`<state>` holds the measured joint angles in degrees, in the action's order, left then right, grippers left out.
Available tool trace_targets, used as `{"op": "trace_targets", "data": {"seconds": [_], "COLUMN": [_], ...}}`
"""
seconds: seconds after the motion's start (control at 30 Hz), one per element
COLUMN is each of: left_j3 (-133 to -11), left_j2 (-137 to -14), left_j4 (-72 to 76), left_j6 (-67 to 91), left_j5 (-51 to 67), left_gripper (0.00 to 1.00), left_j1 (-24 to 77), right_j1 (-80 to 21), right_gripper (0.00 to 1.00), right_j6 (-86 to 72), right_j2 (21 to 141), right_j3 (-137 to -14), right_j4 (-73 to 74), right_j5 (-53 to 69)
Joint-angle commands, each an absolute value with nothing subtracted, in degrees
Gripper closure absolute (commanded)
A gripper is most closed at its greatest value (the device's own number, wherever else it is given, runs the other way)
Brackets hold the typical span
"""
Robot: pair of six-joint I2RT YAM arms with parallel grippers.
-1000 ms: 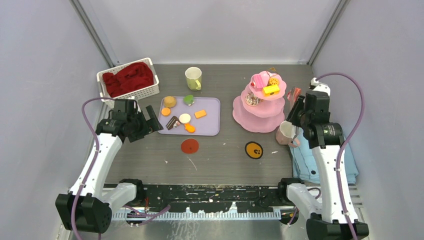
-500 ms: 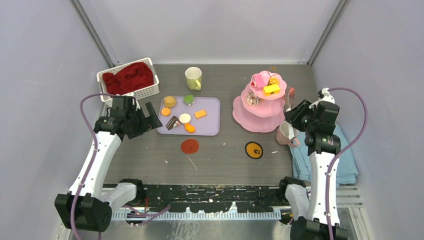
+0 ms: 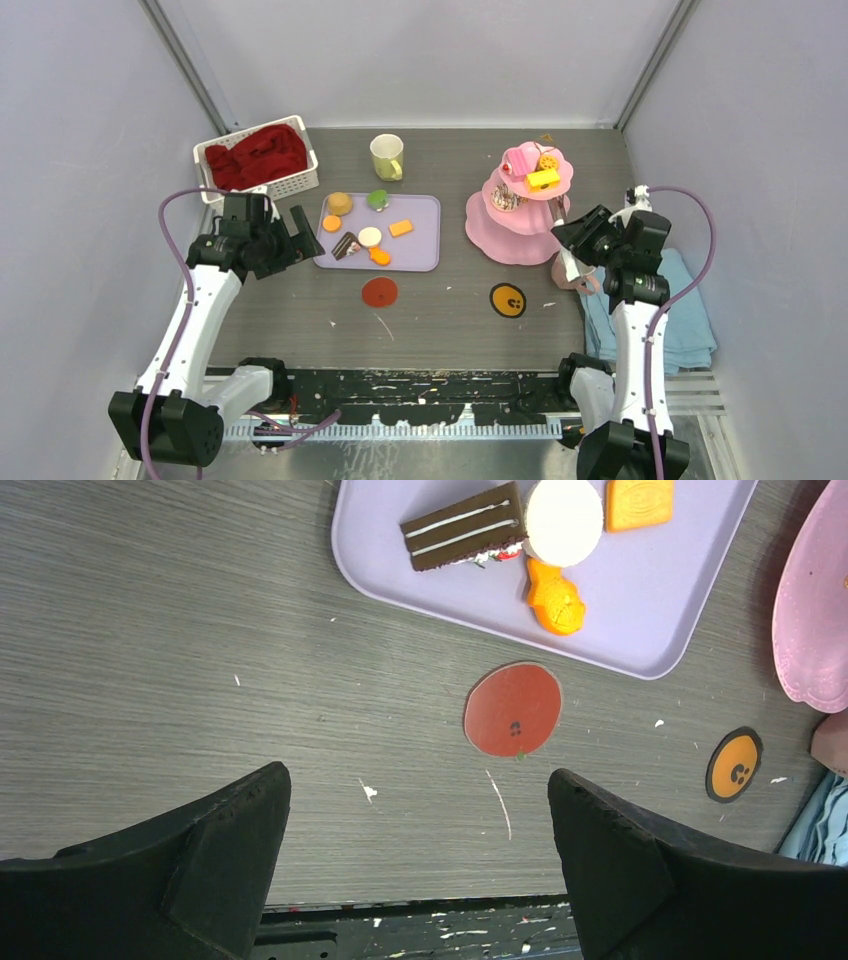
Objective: Serve the afternoon tea
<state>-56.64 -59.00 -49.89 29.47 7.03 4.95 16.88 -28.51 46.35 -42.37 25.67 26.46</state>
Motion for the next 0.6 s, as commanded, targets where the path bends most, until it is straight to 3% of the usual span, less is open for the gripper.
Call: {"op": "trace_targets", "data": {"seconds": [0.0,0.27,0.47,0.57], "left_j3": [-57.08,-57.05,-57.18,-57.3], "left_j2": [-58.17,-58.63,-58.78,-58.99], "left_j4": [-49.31,-49.04,-48.96,-48.87], "left_j6": [28.48,28.92,29.05,29.16], "left_j5": [6.55,6.94,7.01,7.29], "left_gripper": [0.01,0.0,0.01,0.01], "left_j1": [4.7,4.75,4.75,4.75], "right_j1": [17.46,18.12,18.28,18.31], "right_gripper": [0.86,0.82,0.61,0.56], "right_j6": [-31.81,-35.64,-33.48,-32.26], "right_j2": [46.63,48.09,48.5,47.53], "right_j3": [-41.88,-38.49,-39.72,-40.41], "right_j4": [15.9,10.97,15.54,17.82], "right_j5": [31.64,34.28,31.38,29.15]}}
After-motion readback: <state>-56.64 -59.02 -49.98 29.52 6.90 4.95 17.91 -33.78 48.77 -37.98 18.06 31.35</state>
